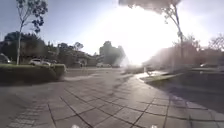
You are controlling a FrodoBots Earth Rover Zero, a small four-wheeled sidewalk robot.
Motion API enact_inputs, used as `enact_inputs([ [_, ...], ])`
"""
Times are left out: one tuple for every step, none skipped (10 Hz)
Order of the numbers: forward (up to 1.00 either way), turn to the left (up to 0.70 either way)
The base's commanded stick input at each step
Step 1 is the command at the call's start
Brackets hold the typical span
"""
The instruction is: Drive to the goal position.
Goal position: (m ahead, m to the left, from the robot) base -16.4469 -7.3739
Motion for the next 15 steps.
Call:
enact_inputs([
  [0.63, 0.00],
  [0.63, 0.00],
  [0.63, 0.00],
  [0.63, 0.00],
  [0.63, 0.00],
  [0.63, 0.00],
  [0.63, 0.00],
  [0.63, 0.00],
  [0.63, 0.00],
  [0.63, 0.00],
  [0.63, 0.00],
  [0.63, 0.00],
  [0.63, 0.00],
  [0.63, 0.00],
  [0.63, -0.01],
])
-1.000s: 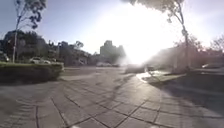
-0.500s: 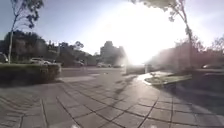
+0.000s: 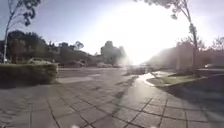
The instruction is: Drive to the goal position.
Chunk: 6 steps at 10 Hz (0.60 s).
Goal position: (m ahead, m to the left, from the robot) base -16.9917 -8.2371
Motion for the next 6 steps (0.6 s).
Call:
enact_inputs([
  [0.63, -0.08],
  [0.63, -0.21],
  [0.63, -0.32],
  [0.63, -0.32],
  [0.63, -0.32],
  [0.63, -0.32],
])
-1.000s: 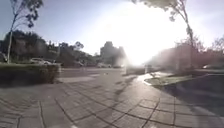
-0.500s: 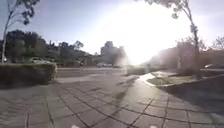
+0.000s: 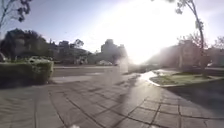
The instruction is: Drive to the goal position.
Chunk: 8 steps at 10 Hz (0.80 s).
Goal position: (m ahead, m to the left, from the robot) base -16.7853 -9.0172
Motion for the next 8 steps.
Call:
enact_inputs([
  [0.63, -0.32],
  [0.63, -0.31],
  [0.63, -0.24],
  [0.63, 0.00],
  [0.63, 0.00],
  [0.63, 0.00],
  [0.63, 0.00],
  [0.63, 0.00],
])
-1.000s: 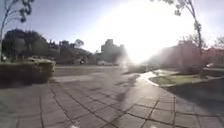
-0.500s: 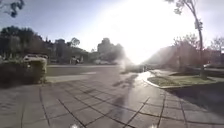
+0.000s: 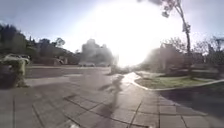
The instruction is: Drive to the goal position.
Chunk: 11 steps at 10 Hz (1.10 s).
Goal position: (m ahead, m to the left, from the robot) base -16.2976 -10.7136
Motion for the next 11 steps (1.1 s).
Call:
enact_inputs([
  [0.63, 0.00],
  [0.63, 0.00],
  [0.63, 0.00],
  [0.63, -0.02],
  [0.61, -0.21],
  [0.59, -0.45],
  [0.58, -0.58],
  [0.57, -0.57],
  [0.55, -0.55],
  [0.53, -0.53],
  [0.51, -0.51],
])
